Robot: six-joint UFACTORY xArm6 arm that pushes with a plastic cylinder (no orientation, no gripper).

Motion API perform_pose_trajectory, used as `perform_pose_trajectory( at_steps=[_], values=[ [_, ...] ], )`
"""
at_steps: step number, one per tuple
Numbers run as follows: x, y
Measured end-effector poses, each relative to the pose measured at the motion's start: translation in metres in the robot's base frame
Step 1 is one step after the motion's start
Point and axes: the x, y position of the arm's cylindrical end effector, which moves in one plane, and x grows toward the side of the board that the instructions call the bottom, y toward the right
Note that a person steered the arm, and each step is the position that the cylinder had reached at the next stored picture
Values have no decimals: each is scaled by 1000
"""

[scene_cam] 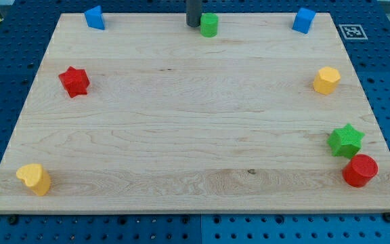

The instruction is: Push green circle towards top right

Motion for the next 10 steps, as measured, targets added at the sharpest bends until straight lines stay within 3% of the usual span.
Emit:
perform_pose_trajectory(
  at_steps=[2,10],
  values=[
    [6,3],
    [68,157]
  ],
)
